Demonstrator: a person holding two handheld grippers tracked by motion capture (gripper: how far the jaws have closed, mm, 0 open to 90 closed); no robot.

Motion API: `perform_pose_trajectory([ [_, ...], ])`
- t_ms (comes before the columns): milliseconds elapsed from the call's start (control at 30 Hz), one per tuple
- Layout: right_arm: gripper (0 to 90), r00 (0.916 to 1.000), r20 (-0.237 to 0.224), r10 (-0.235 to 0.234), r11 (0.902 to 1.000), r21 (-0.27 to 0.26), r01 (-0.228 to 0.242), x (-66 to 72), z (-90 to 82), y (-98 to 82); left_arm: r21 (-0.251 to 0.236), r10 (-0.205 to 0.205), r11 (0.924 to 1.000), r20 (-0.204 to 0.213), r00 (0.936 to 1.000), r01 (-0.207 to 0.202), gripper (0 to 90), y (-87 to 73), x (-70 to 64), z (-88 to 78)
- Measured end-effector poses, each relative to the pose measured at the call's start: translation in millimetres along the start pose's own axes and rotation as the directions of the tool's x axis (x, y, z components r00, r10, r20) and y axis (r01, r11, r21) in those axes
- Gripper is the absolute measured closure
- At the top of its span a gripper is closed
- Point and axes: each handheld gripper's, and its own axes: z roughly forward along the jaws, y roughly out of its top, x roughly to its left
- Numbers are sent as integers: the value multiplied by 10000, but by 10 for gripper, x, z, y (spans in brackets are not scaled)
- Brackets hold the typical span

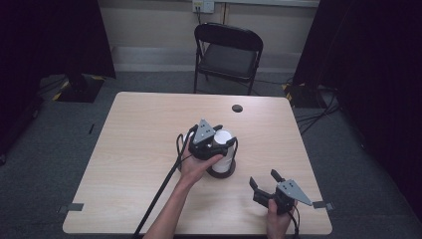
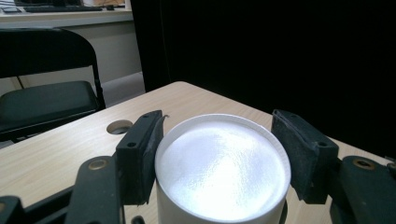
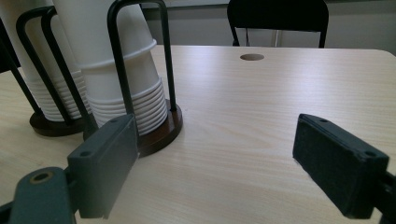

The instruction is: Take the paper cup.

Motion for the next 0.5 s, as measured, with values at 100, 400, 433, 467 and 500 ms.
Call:
perform_pose_trajectory([
  [100,133,10000,12,-4,10000,32,4,1,3,2,-145,12,9999,-14,10000,-13,359,34,11,-39],
  [400,133,10000,1,13,10000,65,-13,0,5,3,-599,49,9982,24,10000,-48,360,122,-3,-125],
  [433,133,10000,5,1,10000,60,-1,-1,4,3,-623,75,9980,4,10000,-74,360,129,-4,-138],
  [467,133,10000,18,6,10000,44,-6,0,5,2,-626,92,9980,-15,10000,-93,360,134,-5,-148],
  [500,133,10000,13,4,10000,34,-4,-1,6,2,-635,62,9980,-13,10000,-63,360,138,-5,-155],
])
